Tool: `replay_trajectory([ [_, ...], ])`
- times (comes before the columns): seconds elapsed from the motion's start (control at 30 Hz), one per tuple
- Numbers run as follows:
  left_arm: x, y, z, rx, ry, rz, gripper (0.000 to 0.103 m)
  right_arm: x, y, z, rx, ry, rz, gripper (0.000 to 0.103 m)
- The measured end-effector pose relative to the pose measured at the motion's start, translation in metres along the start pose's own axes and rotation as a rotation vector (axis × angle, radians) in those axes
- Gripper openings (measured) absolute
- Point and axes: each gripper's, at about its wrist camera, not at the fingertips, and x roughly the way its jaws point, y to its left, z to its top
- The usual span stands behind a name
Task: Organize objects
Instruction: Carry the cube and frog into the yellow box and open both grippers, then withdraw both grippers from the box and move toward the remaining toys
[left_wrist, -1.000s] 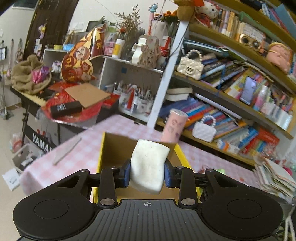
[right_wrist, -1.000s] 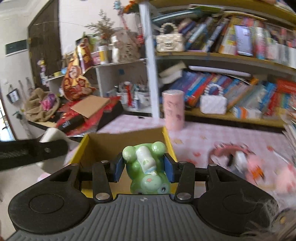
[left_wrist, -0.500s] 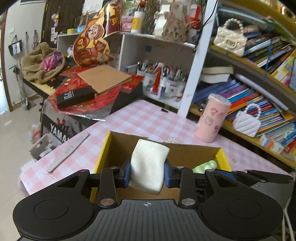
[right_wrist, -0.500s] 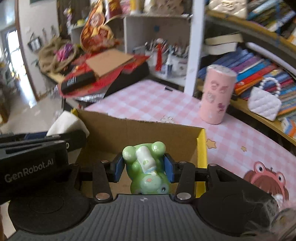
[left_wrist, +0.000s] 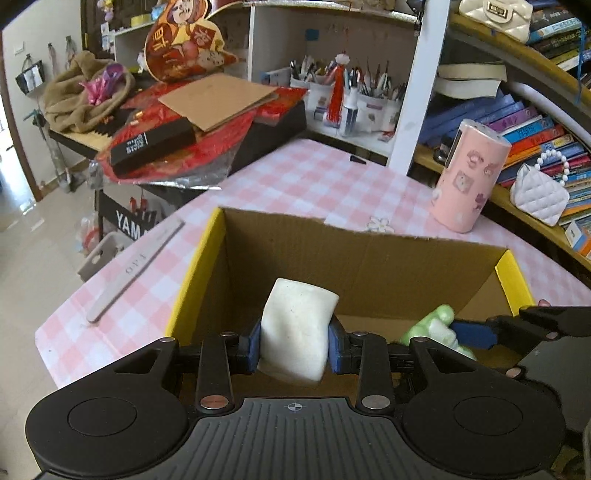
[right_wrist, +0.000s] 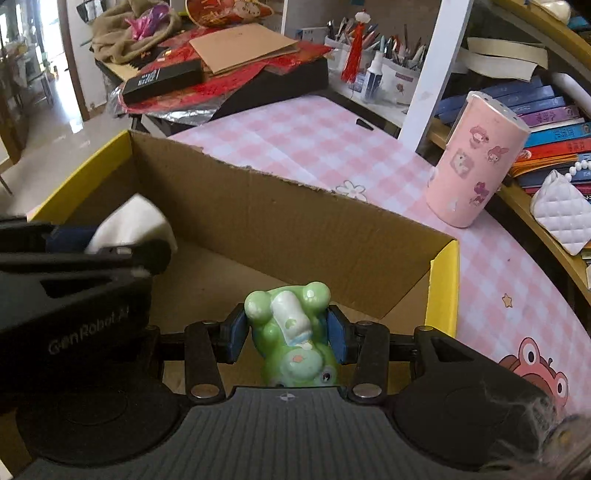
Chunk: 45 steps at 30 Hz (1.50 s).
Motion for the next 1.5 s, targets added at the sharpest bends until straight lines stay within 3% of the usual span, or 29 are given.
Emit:
replay_trajectory([
  [0.4, 0.003, -0.004, 0.001, 0.02, 0.006, 0.019, 0.039, 0.0, 0.0, 0.0, 0.005, 0.008, 0.015, 0.044],
  [0.47, 0.001, -0.004, 0.001, 0.02, -0.005, 0.003, 0.047, -0.002, 0.001, 0.0, 0.0, -0.005, 0.012, 0.047],
  [0.57, -0.009, -0.004, 0.001, 0.006, -0.071, 0.012, 0.07, -0.008, 0.001, 0.001, -0.001, -0.043, 0.01, 0.055],
  [0.63, -0.021, -0.001, 0.004, -0.005, -0.115, 0.008, 0.07, -0.017, 0.0, 0.001, 0.006, -0.082, -0.01, 0.062],
  [0.87, -0.075, 0.016, 0.005, -0.04, -0.239, -0.021, 0.075, -0.068, -0.001, -0.007, 0.073, -0.207, -0.037, 0.063],
  [1.07, -0.125, 0.032, -0.019, -0.042, -0.326, -0.045, 0.082, -0.132, -0.003, -0.039, 0.172, -0.345, -0.088, 0.065],
  [1.2, -0.15, 0.042, -0.043, -0.03, -0.358, -0.05, 0.085, -0.164, 0.003, -0.07, 0.211, -0.405, -0.135, 0.073],
  [1.5, -0.17, 0.053, -0.11, 0.019, -0.287, -0.093, 0.093, -0.195, 0.04, -0.156, 0.311, -0.386, -0.229, 0.084],
])
